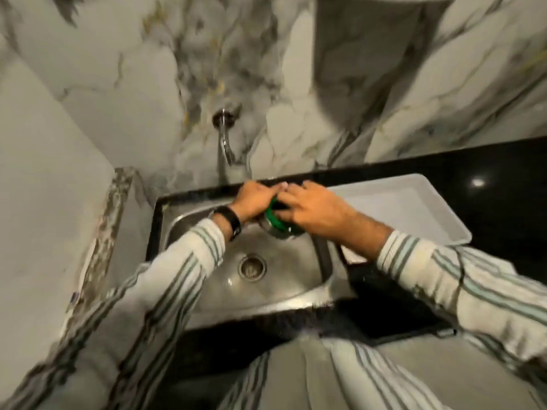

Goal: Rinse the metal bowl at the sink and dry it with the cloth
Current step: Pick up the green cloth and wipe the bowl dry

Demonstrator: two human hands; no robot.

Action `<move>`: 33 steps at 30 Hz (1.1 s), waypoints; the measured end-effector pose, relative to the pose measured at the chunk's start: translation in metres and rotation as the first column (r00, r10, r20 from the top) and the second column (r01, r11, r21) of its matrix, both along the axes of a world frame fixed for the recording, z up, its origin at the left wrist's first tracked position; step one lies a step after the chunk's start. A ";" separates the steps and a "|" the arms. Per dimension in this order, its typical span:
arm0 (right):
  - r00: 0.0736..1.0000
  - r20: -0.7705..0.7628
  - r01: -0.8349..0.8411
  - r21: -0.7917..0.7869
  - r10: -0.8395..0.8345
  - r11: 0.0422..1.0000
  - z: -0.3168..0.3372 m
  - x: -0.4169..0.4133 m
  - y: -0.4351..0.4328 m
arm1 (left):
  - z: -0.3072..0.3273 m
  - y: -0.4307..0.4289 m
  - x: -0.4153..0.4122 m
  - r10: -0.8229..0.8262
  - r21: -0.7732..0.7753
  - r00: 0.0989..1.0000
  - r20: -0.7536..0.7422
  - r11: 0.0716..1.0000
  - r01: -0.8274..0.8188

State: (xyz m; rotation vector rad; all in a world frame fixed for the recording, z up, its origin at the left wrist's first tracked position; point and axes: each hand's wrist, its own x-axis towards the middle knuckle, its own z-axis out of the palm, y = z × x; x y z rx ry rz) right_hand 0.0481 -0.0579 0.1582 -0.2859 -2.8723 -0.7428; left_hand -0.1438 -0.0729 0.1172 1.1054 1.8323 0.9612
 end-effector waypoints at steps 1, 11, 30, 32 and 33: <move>0.999 0.000 0.048 0.013 -0.048 0.999 -0.003 0.000 0.002 | -0.002 -0.001 0.001 0.000 0.005 1.000 0.003 1.000 0.000; 0.662 0.182 0.199 -0.978 -0.727 -0.064 -0.008 -0.019 -0.003 | -0.002 0.000 0.014 0.000 0.107 0.981 -0.195 0.994 0.022; 0.669 0.182 0.392 -0.910 -0.720 0.133 0.006 -0.035 0.019 | 0.012 0.009 0.002 0.157 0.243 0.980 -0.122 0.962 -0.124; 0.644 0.225 0.062 -0.968 -0.731 -0.243 0.005 -0.039 0.015 | 0.010 0.007 0.002 0.162 0.288 0.981 -0.109 0.950 -0.125; 0.654 0.177 -0.040 -0.963 -0.735 -0.267 0.000 -0.039 0.016 | 0.009 0.006 -0.001 0.175 0.291 0.981 -0.079 0.946 -0.145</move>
